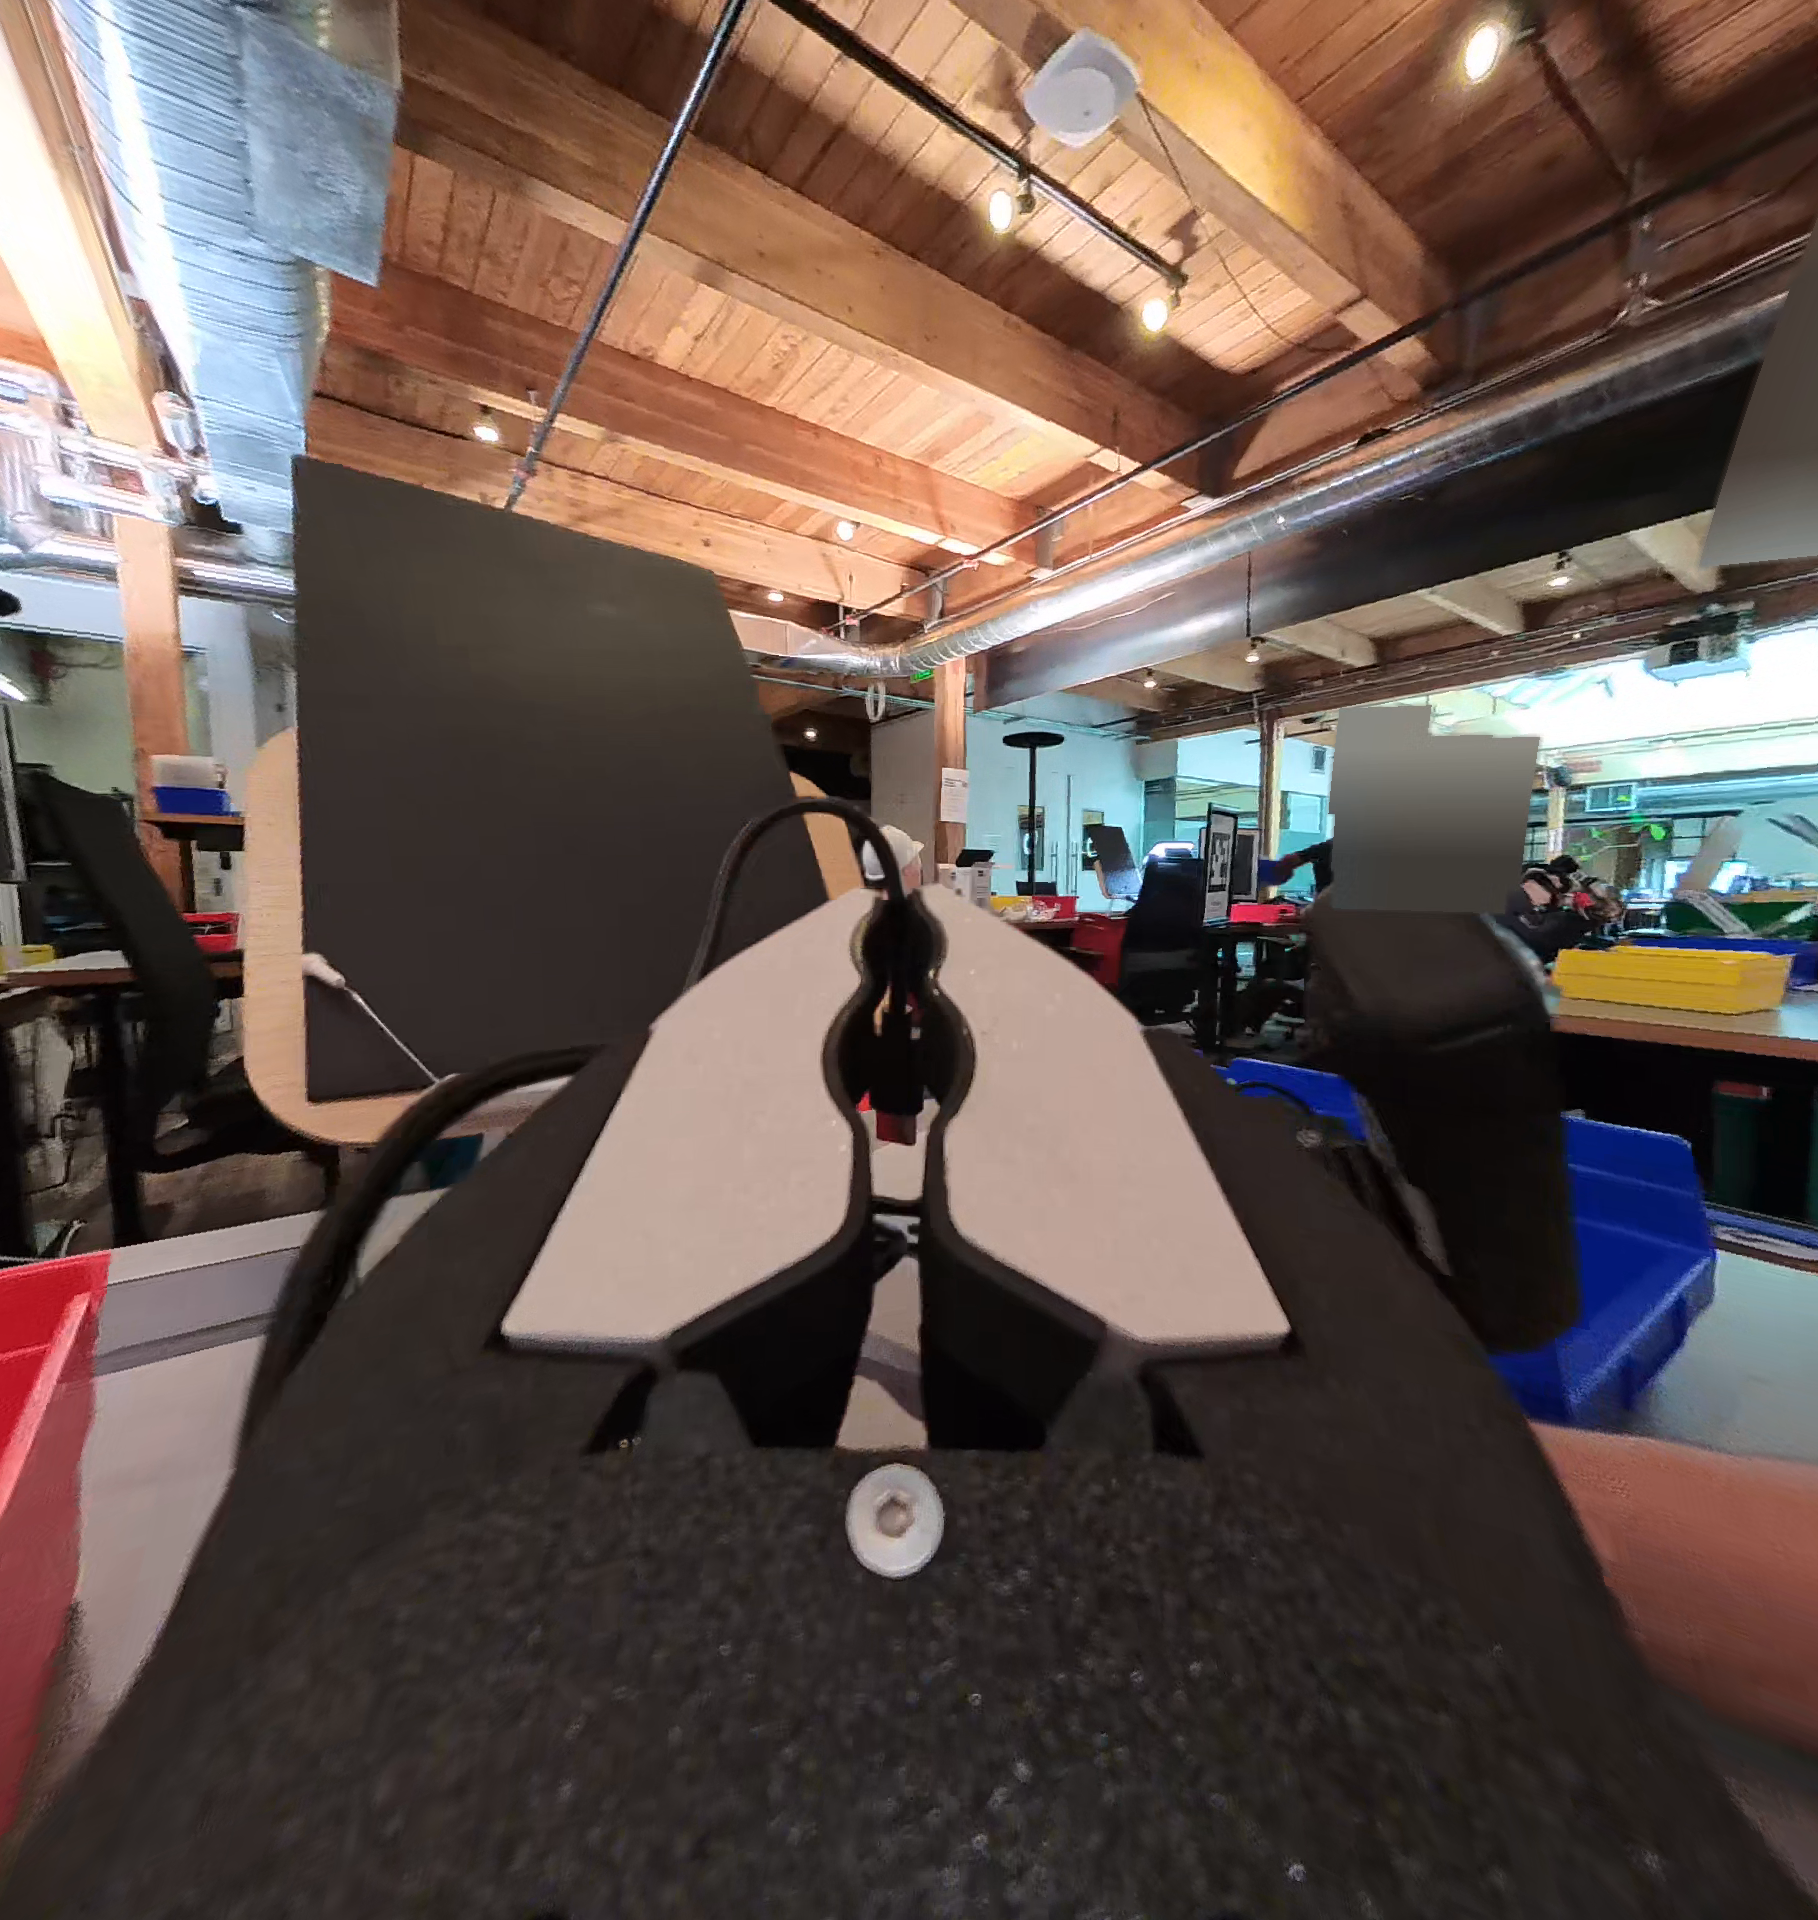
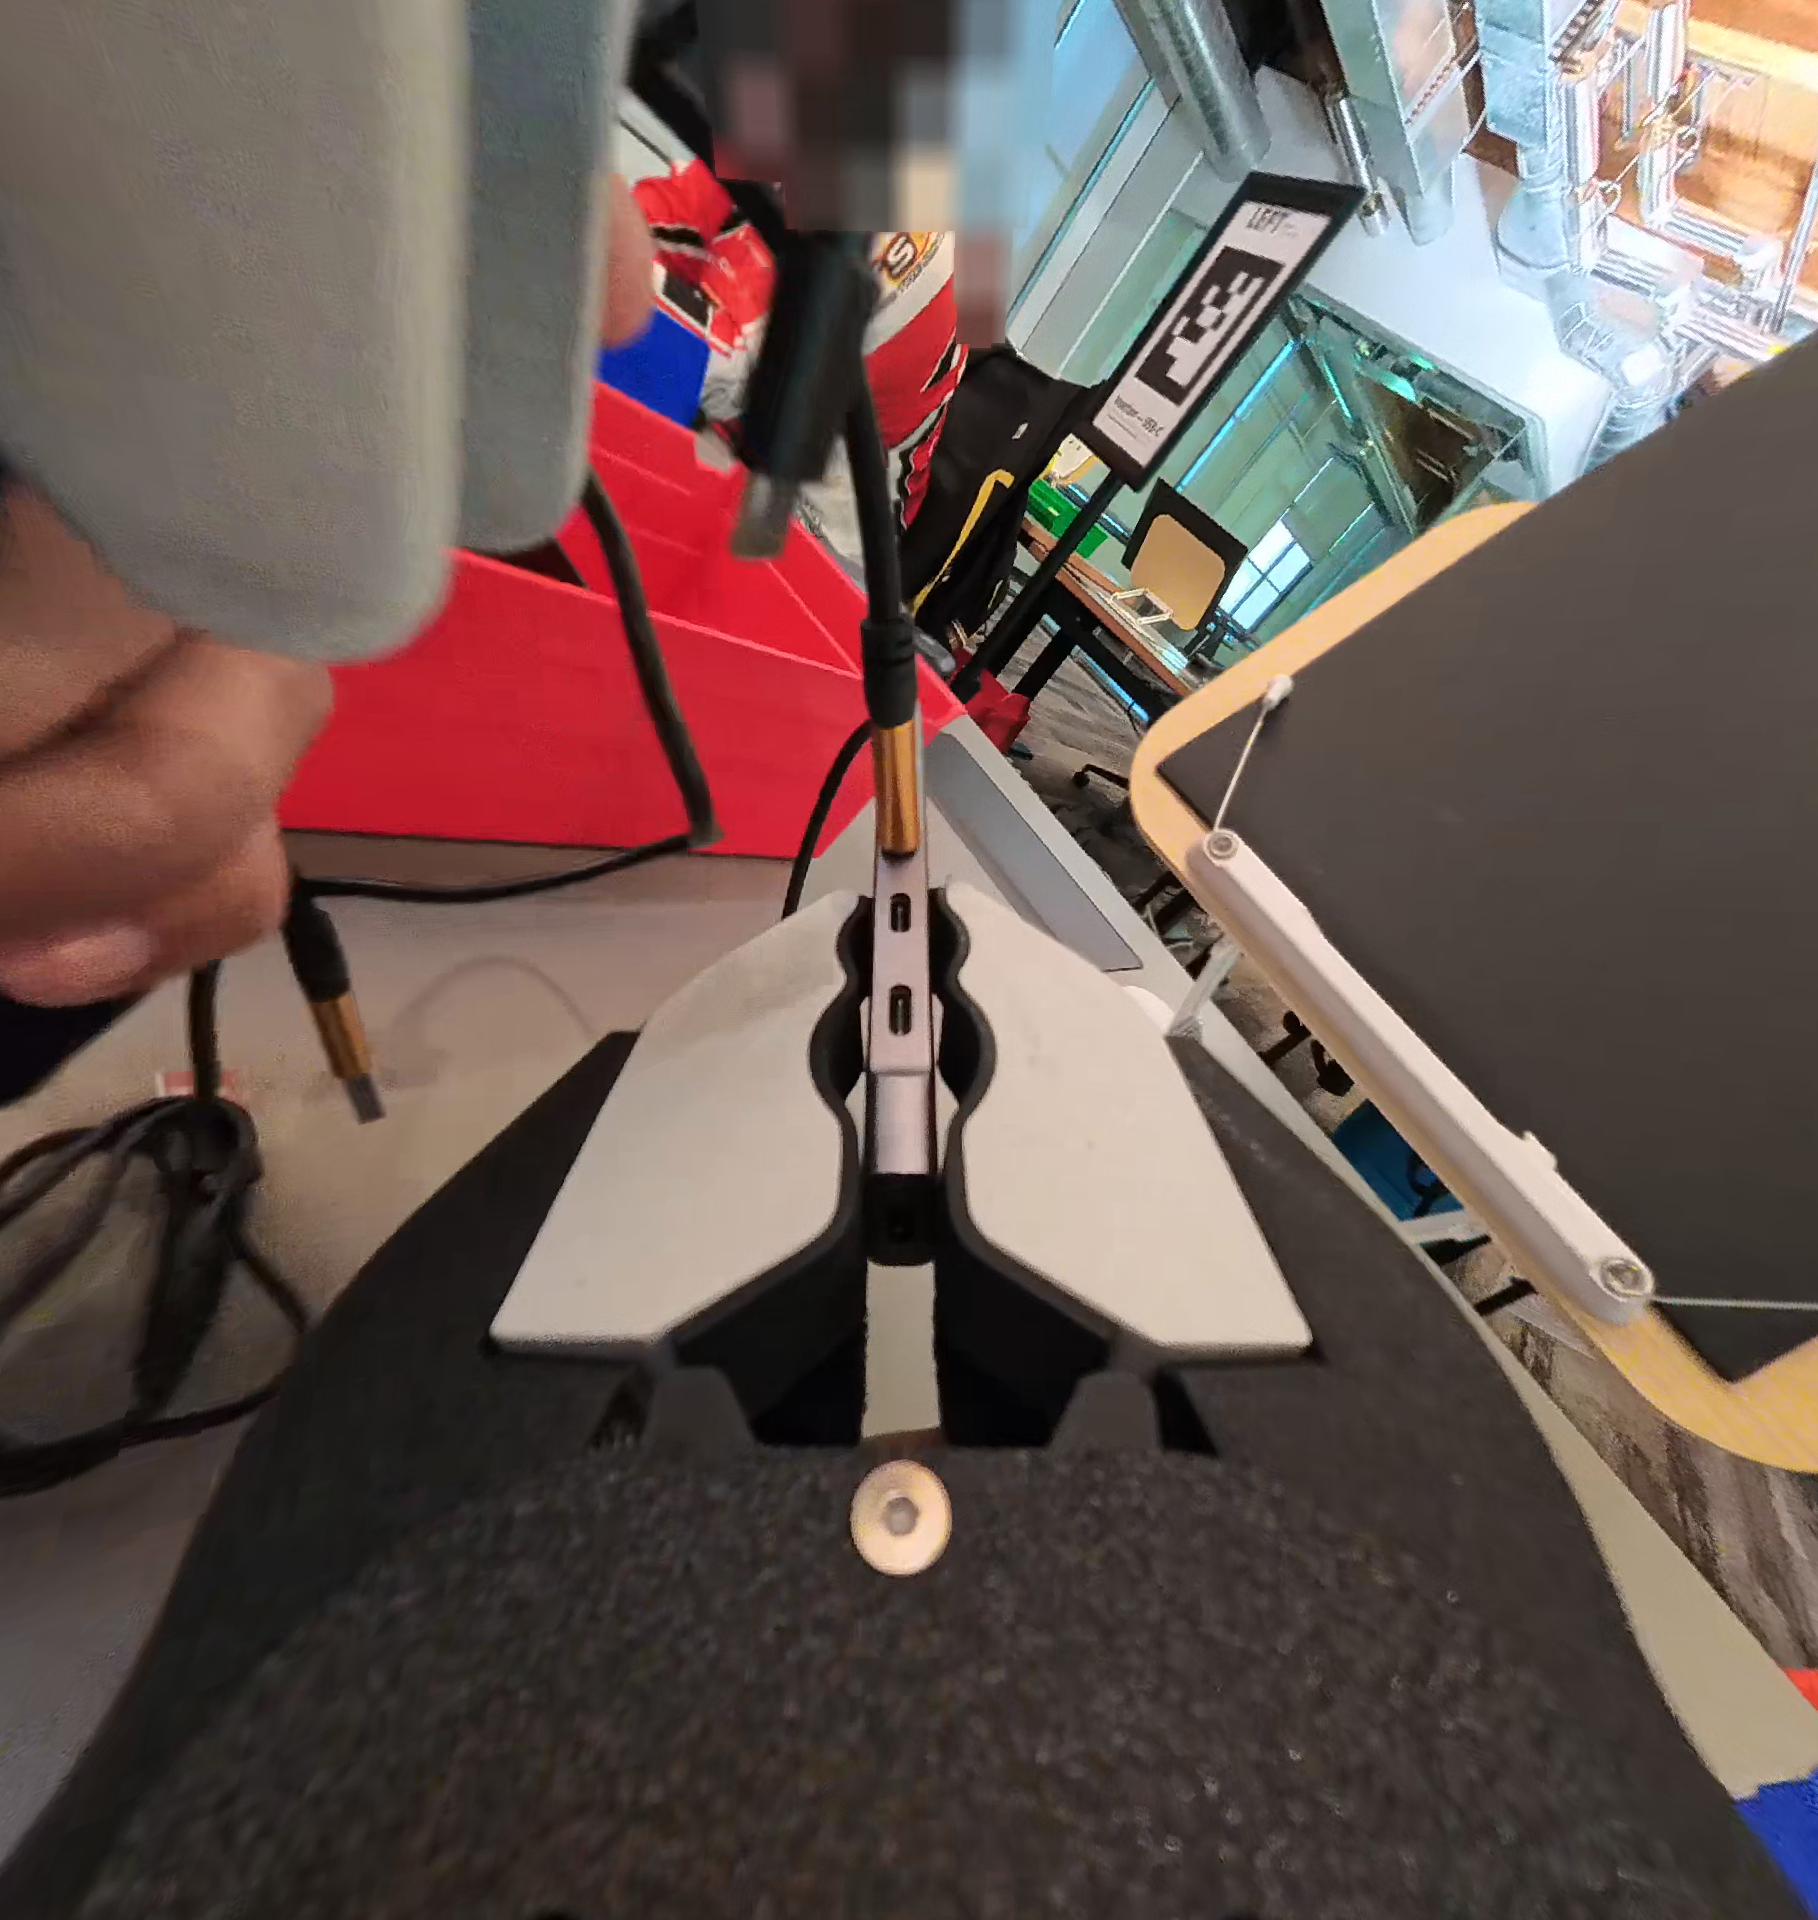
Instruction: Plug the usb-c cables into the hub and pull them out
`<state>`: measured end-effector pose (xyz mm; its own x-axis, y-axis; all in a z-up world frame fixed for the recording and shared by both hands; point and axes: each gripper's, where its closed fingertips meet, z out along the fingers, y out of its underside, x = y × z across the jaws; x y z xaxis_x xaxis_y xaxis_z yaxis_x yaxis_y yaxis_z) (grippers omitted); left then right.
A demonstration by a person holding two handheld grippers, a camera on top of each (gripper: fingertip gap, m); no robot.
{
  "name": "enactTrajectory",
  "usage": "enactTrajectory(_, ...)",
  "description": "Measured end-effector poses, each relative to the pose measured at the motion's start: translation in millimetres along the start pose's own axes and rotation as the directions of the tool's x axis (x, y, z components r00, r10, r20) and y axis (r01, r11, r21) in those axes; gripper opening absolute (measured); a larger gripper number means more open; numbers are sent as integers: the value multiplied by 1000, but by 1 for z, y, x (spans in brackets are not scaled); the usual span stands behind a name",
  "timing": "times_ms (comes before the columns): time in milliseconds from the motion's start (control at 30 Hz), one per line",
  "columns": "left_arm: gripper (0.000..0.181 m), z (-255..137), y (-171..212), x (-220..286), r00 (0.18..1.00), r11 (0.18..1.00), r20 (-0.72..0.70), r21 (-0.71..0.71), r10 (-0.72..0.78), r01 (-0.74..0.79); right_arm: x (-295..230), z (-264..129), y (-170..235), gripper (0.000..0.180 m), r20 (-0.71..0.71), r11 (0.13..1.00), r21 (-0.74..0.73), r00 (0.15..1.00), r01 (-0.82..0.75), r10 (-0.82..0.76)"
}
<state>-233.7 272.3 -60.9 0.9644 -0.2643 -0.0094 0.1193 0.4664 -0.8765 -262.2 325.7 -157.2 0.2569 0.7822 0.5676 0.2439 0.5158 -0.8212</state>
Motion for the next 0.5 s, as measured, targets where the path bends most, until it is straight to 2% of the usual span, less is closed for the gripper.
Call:
enactTrajectory(200,2,3,12,-1,1000,1000,13,0,17,-17,-12,2,-8,9,19,1000,-1,1000,2,-2)
enactTrajectory(333,2,1,16,-4,1000,1000,17,-14,20,-20,-5,5,3,9,-5,1000,-23,1000,15,-15)
enactTrajectory(433,2,-10,5,8,999,1000,-48,-15,15,-16,16,10,33,9,-98,989,-136,992,65,-78)
enactTrajectory(500,2,-28,4,19,993,996,-90,-46,-74,70,28,13,57,9,-122,961,-242,979,132,-165)
